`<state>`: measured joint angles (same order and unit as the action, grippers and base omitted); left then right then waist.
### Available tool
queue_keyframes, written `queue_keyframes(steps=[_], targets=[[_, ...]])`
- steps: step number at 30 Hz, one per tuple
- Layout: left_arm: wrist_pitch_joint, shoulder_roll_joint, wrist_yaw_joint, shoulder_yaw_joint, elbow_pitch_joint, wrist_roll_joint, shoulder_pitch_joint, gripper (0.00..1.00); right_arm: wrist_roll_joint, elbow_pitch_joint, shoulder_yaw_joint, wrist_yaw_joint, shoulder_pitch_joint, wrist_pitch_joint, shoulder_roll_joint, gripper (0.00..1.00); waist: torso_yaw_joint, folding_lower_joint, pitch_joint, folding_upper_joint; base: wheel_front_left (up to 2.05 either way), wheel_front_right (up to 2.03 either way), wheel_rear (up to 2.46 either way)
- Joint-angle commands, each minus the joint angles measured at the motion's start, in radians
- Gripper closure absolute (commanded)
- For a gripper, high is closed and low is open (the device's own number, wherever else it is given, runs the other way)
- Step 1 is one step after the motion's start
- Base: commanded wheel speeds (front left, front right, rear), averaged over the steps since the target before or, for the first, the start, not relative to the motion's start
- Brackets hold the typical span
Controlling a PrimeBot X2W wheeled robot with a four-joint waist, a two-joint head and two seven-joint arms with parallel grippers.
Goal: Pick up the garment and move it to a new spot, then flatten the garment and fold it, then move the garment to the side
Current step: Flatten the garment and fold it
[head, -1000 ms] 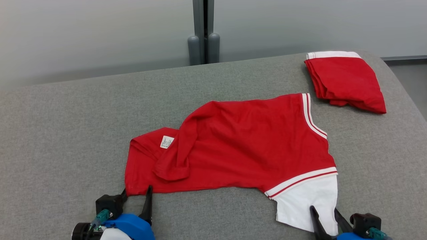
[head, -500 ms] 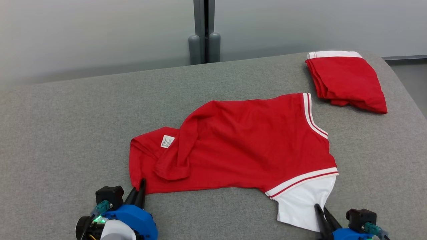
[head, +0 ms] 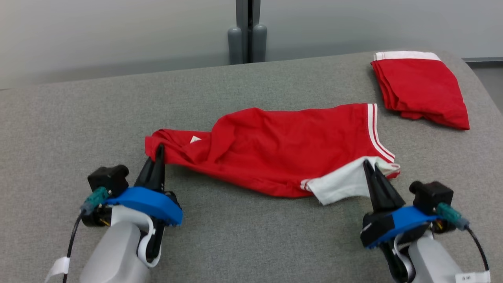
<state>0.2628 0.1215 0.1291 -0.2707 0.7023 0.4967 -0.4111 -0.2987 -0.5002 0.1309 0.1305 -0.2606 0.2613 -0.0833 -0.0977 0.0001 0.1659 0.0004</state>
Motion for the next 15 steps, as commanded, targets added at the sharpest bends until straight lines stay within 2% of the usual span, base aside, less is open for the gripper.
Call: queue_keyframes(steps=[1,6,9,15], targets=[[0.002,0.013,0.002,-0.001,-0.013,0.016,-0.041,1.0,0.006,0.015,0.008,0.0,-0.049,0.004,-0.015,1.0,0.006,-0.0001,0.012,-0.0004,0.0,0.0,0.0],[-0.011,0.057,0.002,-0.059,-0.009,0.07,-0.212,1.0,0.003,0.034,0.052,0.0,-0.256,0.005,-0.041,1.0,0.015,-0.0001,0.068,-0.0004,0.0,0.0,0.0],[-0.043,0.095,0.002,-0.081,0.015,0.094,-0.359,1.0,-0.008,0.009,0.087,0.0,-0.441,0.004,-0.058,1.0,0.02,-0.0001,0.124,-0.0004,0.0,0.0,0.0],[-0.103,0.12,0.002,-0.082,0.081,0.135,-0.698,1.0,-0.137,-0.112,0.085,0.0,-0.83,-0.024,-0.065,1.0,0.022,-0.0001,0.251,-0.0004,0.0,0.0,0.0]])
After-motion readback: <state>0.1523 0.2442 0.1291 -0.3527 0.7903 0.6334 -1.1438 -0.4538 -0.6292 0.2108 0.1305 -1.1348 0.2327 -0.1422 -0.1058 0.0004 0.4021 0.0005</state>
